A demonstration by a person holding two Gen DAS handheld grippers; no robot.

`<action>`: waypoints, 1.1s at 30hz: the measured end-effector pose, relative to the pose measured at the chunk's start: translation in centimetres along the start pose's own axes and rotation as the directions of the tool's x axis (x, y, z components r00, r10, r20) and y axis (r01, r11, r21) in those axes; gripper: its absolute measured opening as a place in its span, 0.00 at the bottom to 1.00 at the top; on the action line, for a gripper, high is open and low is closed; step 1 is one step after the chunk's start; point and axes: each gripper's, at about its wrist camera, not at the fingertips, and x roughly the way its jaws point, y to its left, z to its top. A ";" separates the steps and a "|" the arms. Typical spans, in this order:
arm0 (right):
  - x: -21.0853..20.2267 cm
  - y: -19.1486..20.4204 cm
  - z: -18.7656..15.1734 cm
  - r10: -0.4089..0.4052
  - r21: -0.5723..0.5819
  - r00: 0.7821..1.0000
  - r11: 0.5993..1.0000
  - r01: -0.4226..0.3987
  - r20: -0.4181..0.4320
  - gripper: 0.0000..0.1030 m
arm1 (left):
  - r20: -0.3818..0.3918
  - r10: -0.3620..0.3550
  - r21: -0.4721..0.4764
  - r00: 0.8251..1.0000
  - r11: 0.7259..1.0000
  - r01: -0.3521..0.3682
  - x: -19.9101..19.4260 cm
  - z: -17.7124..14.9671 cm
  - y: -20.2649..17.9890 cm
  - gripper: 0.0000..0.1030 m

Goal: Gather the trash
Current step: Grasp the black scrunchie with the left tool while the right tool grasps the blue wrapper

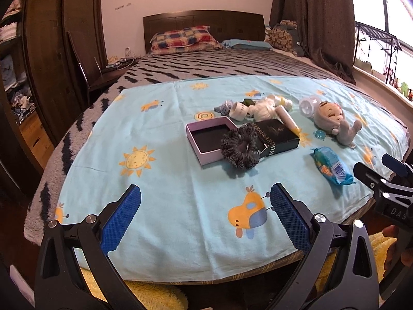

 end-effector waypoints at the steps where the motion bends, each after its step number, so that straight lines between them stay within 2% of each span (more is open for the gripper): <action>1: 0.5 0.0 -0.1 -0.002 0.003 1.000 1.000 0.002 -0.006 0.97 | -0.007 -0.005 0.000 1.000 1.000 0.005 0.4 0.0 -0.1 0.92; 4: 2.7 -0.2 -0.1 0.056 0.038 0.998 0.998 -0.055 -0.024 0.96 | -0.024 -0.031 0.001 0.999 1.000 0.031 1.8 0.2 -0.3 0.92; 6: 3.8 -0.1 0.0 0.063 0.041 0.997 0.997 -0.062 -0.035 0.94 | -0.038 -0.064 0.008 0.997 0.998 0.064 3.0 0.5 -0.7 0.92; 10: 5.9 0.0 -0.1 0.070 0.044 0.996 0.997 -0.067 -0.063 0.75 | -0.052 -0.103 0.010 0.993 0.995 0.104 5.1 1.4 -1.2 0.92; 12: 6.7 0.1 -0.3 0.060 0.029 0.996 0.998 -0.058 -0.065 0.72 | -0.058 -0.119 0.007 0.991 0.993 0.119 6.2 1.7 -1.4 0.92; 17: 7.5 0.4 -0.6 0.050 -0.013 0.998 0.999 -0.050 -0.048 0.71 | -0.080 -0.134 -0.014 0.988 0.991 0.133 8.3 2.3 -1.6 0.77; 24: 7.7 0.0 -0.9 0.072 -0.004 0.997 0.997 -0.072 -0.034 0.67 | -0.078 -0.136 -0.024 0.988 0.991 0.134 9.7 2.8 -1.4 0.68; 26: 7.6 -0.2 -1.0 0.068 -0.004 0.997 0.998 -0.068 -0.030 0.61 | -0.077 -0.127 -0.012 0.989 0.992 0.126 9.8 2.9 -1.5 0.61; 28: 7.4 -0.8 -0.9 0.060 0.013 0.998 0.998 -0.060 -0.027 0.44 | -0.078 -0.120 -0.007 0.990 0.993 0.120 10.2 3.0 -1.6 0.47; 29: 7.3 -1.2 -1.0 0.075 0.024 0.997 0.997 -0.074 -0.028 0.44 | -0.080 -0.124 -0.011 0.989 0.992 0.124 10.4 3.0 -1.5 0.38; 30: 7.3 -1.6 -1.0 0.092 0.037 0.995 0.995 -0.090 -0.032 0.44 | -0.083 -0.137 -0.020 0.987 0.990 0.136 10.5 3.0 -1.5 0.33; 31: 7.2 -1.8 -1.0 0.100 0.039 0.994 0.994 -0.099 -0.033 0.43 | -0.086 -0.152 -0.027 0.985 0.988 0.150 10.5 3.0 -1.4 0.23; 33: 6.9 -1.8 -1.1 0.106 0.037 0.994 0.994 -0.105 -0.032 0.43 | -0.086 -0.166 -0.027 0.982 0.986 0.165 10.5 3.0 -1.5 0.20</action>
